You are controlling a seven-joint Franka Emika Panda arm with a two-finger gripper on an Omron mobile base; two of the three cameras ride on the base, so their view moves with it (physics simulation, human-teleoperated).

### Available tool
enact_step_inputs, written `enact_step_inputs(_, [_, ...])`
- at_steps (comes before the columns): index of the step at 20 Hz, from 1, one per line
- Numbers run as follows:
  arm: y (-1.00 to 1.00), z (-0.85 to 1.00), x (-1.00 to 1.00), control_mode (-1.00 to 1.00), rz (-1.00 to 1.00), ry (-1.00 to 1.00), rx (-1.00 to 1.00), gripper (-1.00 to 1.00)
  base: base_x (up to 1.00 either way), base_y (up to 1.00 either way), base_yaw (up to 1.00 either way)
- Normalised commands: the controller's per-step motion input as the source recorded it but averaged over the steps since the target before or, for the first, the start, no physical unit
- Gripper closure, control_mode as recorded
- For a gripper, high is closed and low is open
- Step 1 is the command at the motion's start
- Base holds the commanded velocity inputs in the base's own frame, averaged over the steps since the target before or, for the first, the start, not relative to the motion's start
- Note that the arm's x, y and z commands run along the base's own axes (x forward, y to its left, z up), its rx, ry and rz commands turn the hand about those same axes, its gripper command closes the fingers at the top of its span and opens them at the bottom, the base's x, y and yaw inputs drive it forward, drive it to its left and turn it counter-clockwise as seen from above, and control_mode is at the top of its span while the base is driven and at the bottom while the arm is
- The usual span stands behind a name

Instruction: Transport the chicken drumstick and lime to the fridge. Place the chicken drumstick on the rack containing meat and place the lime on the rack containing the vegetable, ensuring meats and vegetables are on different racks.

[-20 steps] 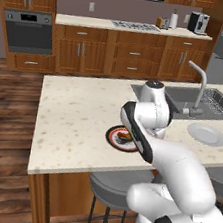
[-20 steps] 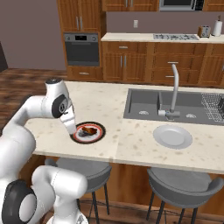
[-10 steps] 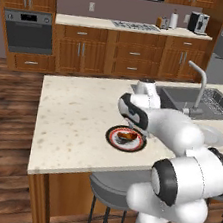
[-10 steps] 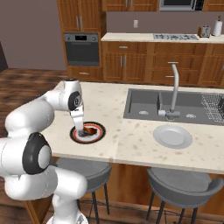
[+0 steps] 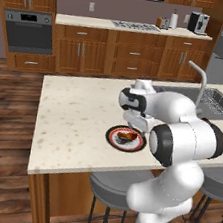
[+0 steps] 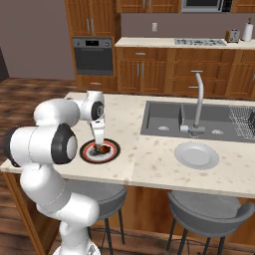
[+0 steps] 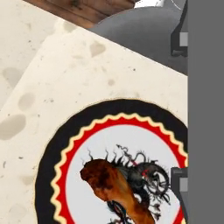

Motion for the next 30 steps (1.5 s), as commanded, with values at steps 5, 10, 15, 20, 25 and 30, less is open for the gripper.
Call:
enact_step_inputs(5, [0.0, -0.45, 0.03, -1.0, 0.0, -0.05, 0.0, -1.0, 0.0, 0.0, 0.0])
enact_step_inputs(10, [0.0, -0.41, 0.0, -1.0, 0.0, -0.18, 0.0, -1.0, 0.0, 0.0, 0.0])
enact_step_inputs(15, [0.0, -0.26, 0.0, -1.0, 0.0, -0.16, 0.01, -1.0, 0.0, 0.0, 0.0])
enact_step_inputs(20, [0.0, -0.2, 0.03, -1.0, 0.0, -0.06, 0.02, -1.0, 0.0, 0.0, 0.0])
enact_step_inputs(25, [0.0, 0.0, 0.14, -1.0, 0.0, 0.0, 0.04, -1.0, 0.0, 0.0, 0.0])
enact_step_inputs(30, [0.0, 0.02, 0.0, -1.0, 0.0, 0.0, 0.04, -1.0, 0.0, 0.0, 0.0])
